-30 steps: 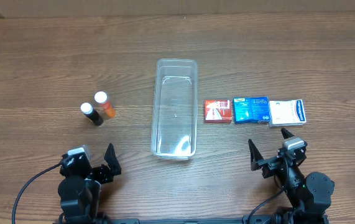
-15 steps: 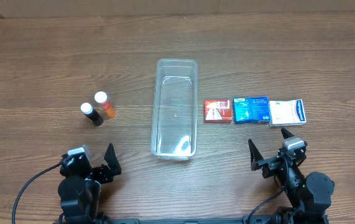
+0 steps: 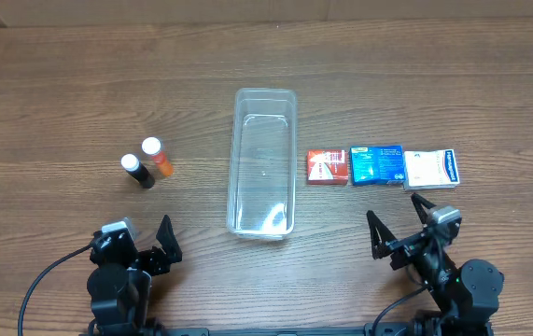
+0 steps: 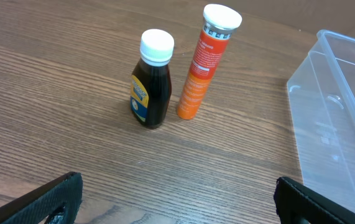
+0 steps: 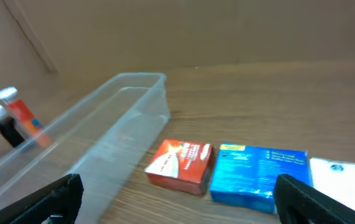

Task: Pack container
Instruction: 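Move the right gripper to the white Hansaplast box and grasp it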

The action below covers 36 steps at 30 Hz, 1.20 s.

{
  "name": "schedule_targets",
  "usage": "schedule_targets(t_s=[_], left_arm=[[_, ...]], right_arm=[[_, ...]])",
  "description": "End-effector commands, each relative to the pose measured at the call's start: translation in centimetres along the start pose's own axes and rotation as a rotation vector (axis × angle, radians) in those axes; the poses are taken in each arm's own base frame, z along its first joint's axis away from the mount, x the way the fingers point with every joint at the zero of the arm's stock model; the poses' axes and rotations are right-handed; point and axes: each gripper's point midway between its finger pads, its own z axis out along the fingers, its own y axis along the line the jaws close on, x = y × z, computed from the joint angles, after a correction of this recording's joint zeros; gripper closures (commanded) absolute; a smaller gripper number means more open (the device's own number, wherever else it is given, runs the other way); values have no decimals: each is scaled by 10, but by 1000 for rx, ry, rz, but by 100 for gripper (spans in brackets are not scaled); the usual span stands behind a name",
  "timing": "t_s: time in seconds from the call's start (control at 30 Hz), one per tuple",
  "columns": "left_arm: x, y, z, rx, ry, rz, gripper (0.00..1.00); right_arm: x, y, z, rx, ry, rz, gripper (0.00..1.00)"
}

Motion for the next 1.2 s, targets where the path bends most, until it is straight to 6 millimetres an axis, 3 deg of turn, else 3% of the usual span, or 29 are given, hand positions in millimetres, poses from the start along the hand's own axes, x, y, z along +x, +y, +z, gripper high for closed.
schedule_targets(t_s=[0.0,0.17,0.37,0.53,0.7,0.9,1.07,1.17], left_arm=[[0,0,0,2,-5,-14,0],[0,0,0,2,-5,-14,0],[0,0,0,2,-5,-14,0],[0,0,0,2,-5,-14,0],[0,0,0,2,-5,-14,0],[0,0,0,2,-5,-14,0],[0,0,0,2,-5,-14,0],[0,0,0,2,-5,-14,0]], right_arm=[[-43,14,-12,-20,-52,80,0],[-72,2,-14,89,12,125,0],[-93,-38,-10,357,358,217,0],[-109,-36,12,319,537,316,0],[-102,-59,43,361,635,360,0],[-84,-105,45,599,678,372,0],[-50,-115,42,763,743,652,0],[-31,-125,51,815,760,811,0]])
